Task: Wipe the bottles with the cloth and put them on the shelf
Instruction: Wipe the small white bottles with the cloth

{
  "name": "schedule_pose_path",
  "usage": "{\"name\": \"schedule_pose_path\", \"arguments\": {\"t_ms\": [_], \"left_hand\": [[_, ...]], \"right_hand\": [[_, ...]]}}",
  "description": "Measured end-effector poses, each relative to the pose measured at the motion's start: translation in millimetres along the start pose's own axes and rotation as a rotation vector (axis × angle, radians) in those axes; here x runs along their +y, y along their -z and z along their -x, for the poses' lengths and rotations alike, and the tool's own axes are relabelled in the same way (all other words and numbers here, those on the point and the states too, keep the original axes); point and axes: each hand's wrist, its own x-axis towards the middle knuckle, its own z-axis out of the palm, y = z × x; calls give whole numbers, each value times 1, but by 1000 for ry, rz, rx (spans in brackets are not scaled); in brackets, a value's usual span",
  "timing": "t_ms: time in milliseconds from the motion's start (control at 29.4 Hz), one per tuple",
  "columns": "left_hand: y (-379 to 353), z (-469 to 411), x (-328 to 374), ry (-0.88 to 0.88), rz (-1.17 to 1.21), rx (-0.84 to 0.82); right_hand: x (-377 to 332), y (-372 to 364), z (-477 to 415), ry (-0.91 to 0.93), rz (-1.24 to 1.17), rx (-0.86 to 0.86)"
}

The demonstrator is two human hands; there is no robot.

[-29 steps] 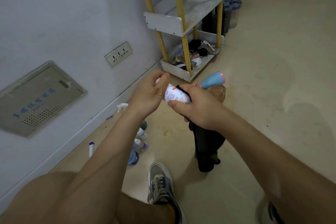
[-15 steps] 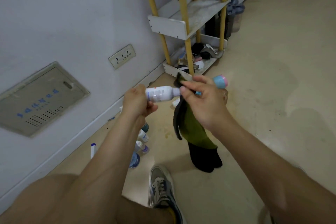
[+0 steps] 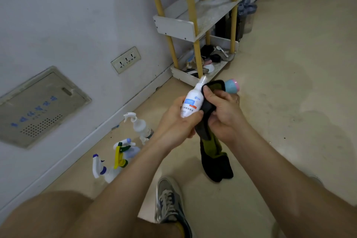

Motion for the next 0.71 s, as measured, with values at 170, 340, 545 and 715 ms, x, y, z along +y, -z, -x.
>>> {"name": "schedule_pose_path", "arguments": {"t_ms": [170,340,545,715], "left_hand": [[1,1,-3,-140,-519,14],[-21,9,-12,-306,-966,87],[-29,6,-5,136,262,-34],[-16,-7,-3,290,215,23]], "right_hand": [[-9,1,1,-123,363,-71],[1,-1,4,13,415,172],[-2,-4,8,-141,226,73],[-5,-12,12,4,393,117]]}}
